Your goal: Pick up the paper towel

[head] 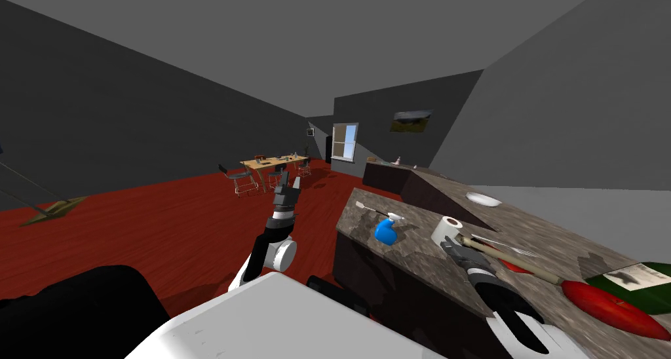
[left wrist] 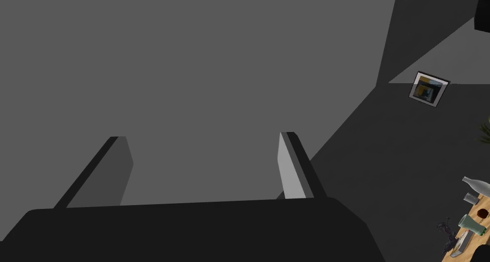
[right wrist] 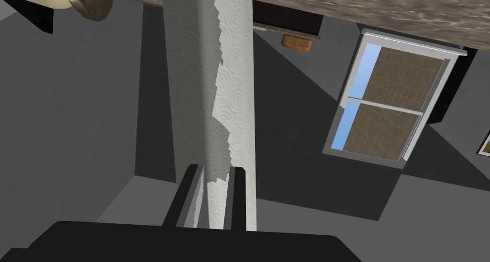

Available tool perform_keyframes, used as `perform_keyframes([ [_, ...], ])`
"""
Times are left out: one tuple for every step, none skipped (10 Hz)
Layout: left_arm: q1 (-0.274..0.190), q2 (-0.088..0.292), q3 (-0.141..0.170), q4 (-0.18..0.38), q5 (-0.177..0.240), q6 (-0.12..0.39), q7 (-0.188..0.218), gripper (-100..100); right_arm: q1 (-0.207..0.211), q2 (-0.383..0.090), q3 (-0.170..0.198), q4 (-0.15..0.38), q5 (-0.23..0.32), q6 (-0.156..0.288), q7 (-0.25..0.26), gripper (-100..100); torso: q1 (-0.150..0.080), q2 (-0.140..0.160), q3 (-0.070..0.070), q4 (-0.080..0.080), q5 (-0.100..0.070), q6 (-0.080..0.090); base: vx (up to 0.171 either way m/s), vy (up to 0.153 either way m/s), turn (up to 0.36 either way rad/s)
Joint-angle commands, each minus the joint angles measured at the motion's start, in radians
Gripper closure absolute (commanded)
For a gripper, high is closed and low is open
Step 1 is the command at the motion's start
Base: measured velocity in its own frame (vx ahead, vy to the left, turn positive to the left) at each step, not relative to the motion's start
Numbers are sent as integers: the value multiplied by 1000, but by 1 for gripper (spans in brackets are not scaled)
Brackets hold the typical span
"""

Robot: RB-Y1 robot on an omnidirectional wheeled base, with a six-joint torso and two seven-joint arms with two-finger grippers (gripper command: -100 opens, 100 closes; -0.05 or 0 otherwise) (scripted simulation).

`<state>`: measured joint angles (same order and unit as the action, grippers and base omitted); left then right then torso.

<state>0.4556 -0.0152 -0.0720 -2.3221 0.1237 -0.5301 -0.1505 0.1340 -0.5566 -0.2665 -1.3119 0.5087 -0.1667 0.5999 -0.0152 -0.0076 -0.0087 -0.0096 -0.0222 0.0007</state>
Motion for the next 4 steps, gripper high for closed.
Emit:
perform_keyframes([
  [0,0,0,0,0,0,0,0,13,15,7,-50,8,33,-5,100,0,0,0,0,0,0,-3,-71,-80],
  [0,0,0,0,0,0,0,0,13,15,7,-71,8,33,-5,100,-1,0,0,0,0,0,-1,-40,-5],
  [0,0,0,0,0,0,0,0,12,16,2,-48,9,23,-2,100,0,0,0,1,0,-1,0,-12,10],
  [0,0,0,0,0,0,0,0,11,17,2,-50,9,23,-1,0,2,0,0,0,0,-1,0,0,0],
])
